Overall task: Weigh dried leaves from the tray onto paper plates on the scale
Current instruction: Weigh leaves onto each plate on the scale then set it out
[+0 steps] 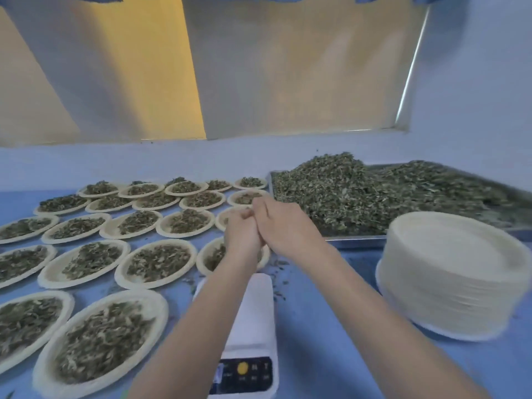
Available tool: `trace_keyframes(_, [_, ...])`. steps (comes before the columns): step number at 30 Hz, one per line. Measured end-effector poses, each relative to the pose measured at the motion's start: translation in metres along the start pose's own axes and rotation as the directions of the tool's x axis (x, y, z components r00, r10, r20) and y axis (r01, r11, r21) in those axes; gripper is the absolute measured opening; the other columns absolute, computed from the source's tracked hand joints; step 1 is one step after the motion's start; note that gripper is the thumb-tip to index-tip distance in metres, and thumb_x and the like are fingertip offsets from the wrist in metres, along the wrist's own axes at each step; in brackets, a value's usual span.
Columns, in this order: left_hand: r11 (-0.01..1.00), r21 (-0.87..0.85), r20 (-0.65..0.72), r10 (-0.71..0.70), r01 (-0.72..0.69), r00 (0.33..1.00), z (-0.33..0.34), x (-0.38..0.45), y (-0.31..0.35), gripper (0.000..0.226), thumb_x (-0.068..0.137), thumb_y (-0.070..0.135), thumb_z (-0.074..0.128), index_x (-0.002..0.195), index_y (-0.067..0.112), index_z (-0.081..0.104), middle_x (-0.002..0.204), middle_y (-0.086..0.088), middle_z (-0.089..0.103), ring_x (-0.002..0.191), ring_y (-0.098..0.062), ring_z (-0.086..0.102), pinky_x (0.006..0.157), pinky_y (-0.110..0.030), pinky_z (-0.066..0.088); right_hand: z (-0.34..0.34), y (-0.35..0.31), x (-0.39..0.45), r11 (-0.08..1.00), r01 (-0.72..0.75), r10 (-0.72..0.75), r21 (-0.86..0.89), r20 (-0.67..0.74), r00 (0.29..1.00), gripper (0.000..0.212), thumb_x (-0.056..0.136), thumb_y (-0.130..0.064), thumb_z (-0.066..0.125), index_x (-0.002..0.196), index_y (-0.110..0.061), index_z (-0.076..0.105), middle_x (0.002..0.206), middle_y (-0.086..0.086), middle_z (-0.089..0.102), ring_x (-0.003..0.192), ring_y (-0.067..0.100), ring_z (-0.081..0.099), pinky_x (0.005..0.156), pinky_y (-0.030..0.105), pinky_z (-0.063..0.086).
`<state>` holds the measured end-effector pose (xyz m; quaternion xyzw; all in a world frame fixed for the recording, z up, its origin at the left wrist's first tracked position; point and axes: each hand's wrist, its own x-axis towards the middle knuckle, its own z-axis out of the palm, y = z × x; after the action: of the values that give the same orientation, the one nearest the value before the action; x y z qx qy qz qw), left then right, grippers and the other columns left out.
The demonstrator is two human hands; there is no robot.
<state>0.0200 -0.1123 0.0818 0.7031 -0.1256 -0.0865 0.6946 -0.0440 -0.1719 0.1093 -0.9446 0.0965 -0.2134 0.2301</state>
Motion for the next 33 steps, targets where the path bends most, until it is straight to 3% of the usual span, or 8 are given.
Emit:
trace_keyframes(3, [0.997, 0.057, 0.121, 0.051, -0.058, 0.991, 0.054, -0.023, -0.001, 0.037, 0.088, 0.002, 0.048, 0.053, 0.015, 0.048, 0.047, -0.005, 0.044, 0.053, -0.023, 0.04, 0.056, -0.03, 0.031, -0.036, 0.042, -0.024, 0.976, -0.057, 0.06, -0.21, 0.005, 0.998, 0.032, 0.103, -0.026, 0.022, 0.094, -0.015, 0.05, 0.102, 0.016, 0.062, 0.096, 0.033, 0.059, 0.079, 0.036, 0.046])
trace_keyframes(9, [0.961, 0.194, 0.319, 0.128, -0.197, 0.939, 0.152, -0.051, -0.011, 0.016, 0.091, 0.01, 0.045, 0.088, 0.01, 0.06, 0.101, -0.021, 0.065, 0.09, -0.035, 0.06, 0.075, -0.041, 0.047, -0.091, 0.121, -0.059, 0.896, -0.167, 0.165, -0.411, -0.042, 0.985, 0.041, 0.101, -0.027, 0.025, 0.105, -0.01, 0.061, 0.107, 0.014, 0.065, 0.088, 0.028, 0.055, 0.071, 0.034, 0.038])
trace_keyframes(15, [0.904, 0.375, 0.334, 0.073, -0.204, 0.94, 0.19, -0.059, -0.011, 0.025, 0.083, 0.02, 0.059, 0.108, 0.015, 0.058, 0.094, 0.001, 0.059, 0.084, -0.018, 0.051, 0.061, -0.029, 0.037, -0.129, 0.187, -0.078, 0.772, -0.382, 0.361, -0.508, -0.145, 0.921, 0.043, 0.096, -0.032, 0.04, 0.131, -0.01, 0.05, 0.132, 0.01, 0.056, 0.119, 0.028, 0.052, 0.097, 0.038, 0.043])
trace_keyframes(19, [0.841, 0.476, 0.3, 0.119, -0.256, 0.946, 0.19, -0.061, -0.004, 0.011, 0.075, 0.004, 0.053, 0.083, 0.005, 0.061, 0.071, -0.004, 0.053, 0.059, -0.016, 0.041, 0.047, -0.028, 0.027, -0.142, 0.211, -0.078, 0.718, -0.493, 0.472, -0.492, -0.176, 0.864, 0.036, 0.095, -0.03, 0.046, 0.124, -0.011, 0.054, 0.125, 0.011, 0.058, 0.114, 0.029, 0.054, 0.084, 0.034, 0.044])
trace_keyframes(25, [0.763, 0.541, 0.279, 0.233, -0.353, 0.932, 0.189, -0.068, 0.005, 0.015, 0.072, -0.004, 0.043, 0.064, 0.009, 0.046, 0.063, -0.005, 0.045, 0.056, -0.022, 0.035, 0.045, -0.028, 0.025, -0.152, 0.214, -0.067, 0.713, -0.495, 0.47, -0.497, -0.185, 0.863, 0.016, 0.093, -0.009, 0.049, 0.097, -0.007, 0.065, 0.098, 0.013, 0.063, 0.091, 0.028, 0.059, 0.069, 0.031, 0.043])
trace_keyframes(28, [0.784, 0.479, 0.274, 0.293, -0.394, 0.916, 0.189, -0.066, 0.011, 0.031, 0.077, -0.004, 0.044, 0.084, 0.011, 0.071, 0.084, -0.011, 0.067, 0.068, -0.023, 0.045, 0.06, -0.025, 0.038, -0.16, 0.211, -0.062, 0.725, -0.491, 0.456, -0.483, -0.196, 0.868, 0.012, 0.089, -0.005, 0.053, 0.078, -0.005, 0.057, 0.08, 0.012, 0.056, 0.079, 0.026, 0.055, 0.065, 0.028, 0.038])
trace_keyframes(30, [0.782, 0.461, 0.279, 0.322, -0.42, 0.905, 0.189, -0.064, 0.013, 0.036, 0.081, -0.002, 0.046, 0.106, 0.012, 0.068, 0.099, -0.006, 0.067, 0.082, -0.023, 0.051, 0.071, -0.023, 0.036, -0.163, 0.208, -0.058, 0.738, -0.486, 0.44, -0.467, -0.213, 0.872, 0.014, 0.087, -0.002, 0.054, 0.074, -0.006, 0.053, 0.075, 0.011, 0.048, 0.074, 0.025, 0.049, 0.061, 0.027, 0.036])
trace_keyframes(33, [0.785, 0.454, 0.304, 0.308, -0.421, 0.902, 0.186, -0.06, 0.008, 0.032, 0.082, 0.004, 0.052, 0.111, 0.015, 0.059, 0.082, 0.007, 0.052, 0.087, -0.019, 0.048, 0.071, -0.022, 0.032, -0.169, 0.206, -0.054, 0.787, -0.482, 0.421, -0.384, -0.236, 0.876, 0.021, 0.082, 0.004, 0.054, 0.068, -0.006, 0.042, 0.065, 0.008, 0.037, 0.071, 0.021, 0.039, 0.05, 0.029, 0.027])
